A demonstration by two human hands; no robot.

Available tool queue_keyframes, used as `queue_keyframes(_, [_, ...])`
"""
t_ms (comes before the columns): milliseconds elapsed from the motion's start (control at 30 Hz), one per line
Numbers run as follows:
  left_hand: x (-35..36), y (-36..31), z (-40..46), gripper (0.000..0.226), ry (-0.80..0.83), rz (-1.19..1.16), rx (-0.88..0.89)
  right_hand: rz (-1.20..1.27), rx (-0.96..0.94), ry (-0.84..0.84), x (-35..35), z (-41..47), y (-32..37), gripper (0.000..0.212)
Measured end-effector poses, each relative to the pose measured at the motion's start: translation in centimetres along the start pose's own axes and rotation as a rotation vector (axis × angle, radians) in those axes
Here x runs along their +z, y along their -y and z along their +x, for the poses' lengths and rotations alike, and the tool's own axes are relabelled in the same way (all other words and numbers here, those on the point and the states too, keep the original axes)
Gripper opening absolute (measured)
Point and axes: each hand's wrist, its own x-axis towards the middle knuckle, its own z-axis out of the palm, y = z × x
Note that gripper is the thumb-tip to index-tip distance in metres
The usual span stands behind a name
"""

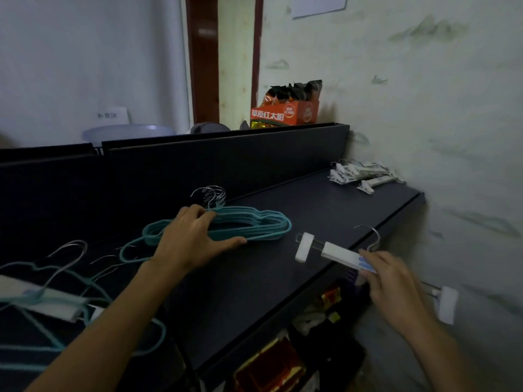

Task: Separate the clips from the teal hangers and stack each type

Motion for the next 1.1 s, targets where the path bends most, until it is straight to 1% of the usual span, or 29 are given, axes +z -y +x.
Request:
queue_keyframes(200, [1.0,0.6,2.2,0.107,0.040,0.064,-0.048,-0.003,-0.036,-0.015,1.0,5.8,-0.9,0.039])
queue_keyframes(333, [2.0,0.4,3.3,0.105,0.038,0.071,-0.088,0.001,-0.081,-0.025,1.5,8.7,-1.0,0.039])
queue_keyframes(500, [2.9,0.2,4.1,0.102,0.037,0.071,-0.094,0.025,-0.117,-0.025,2.3,10.9,-1.6,0.040])
queue_keyframes(600, [3.3,0.3,4.3,0.100,0.049,0.084,-0.085,0.025,-0.133,-0.017,2.6,11.5,-1.8,0.041])
queue_keyframes(800, [3.5,1.2,4.4,0.108,0.090,0.051,-0.069,0.007,-0.181,-0.024,3.0,11.3,-1.2,0.042])
queue_keyframes(1033, [3.6,2.0,4.9,0.110,0.109,0.026,-0.037,0.013,-0.176,-0.039,2.9,9.7,0.7,0.042])
queue_keyframes(1100, [3.7,2.1,4.9,0.107,0.116,0.014,-0.027,0.005,-0.168,-0.041,2.8,9.1,1.4,0.042])
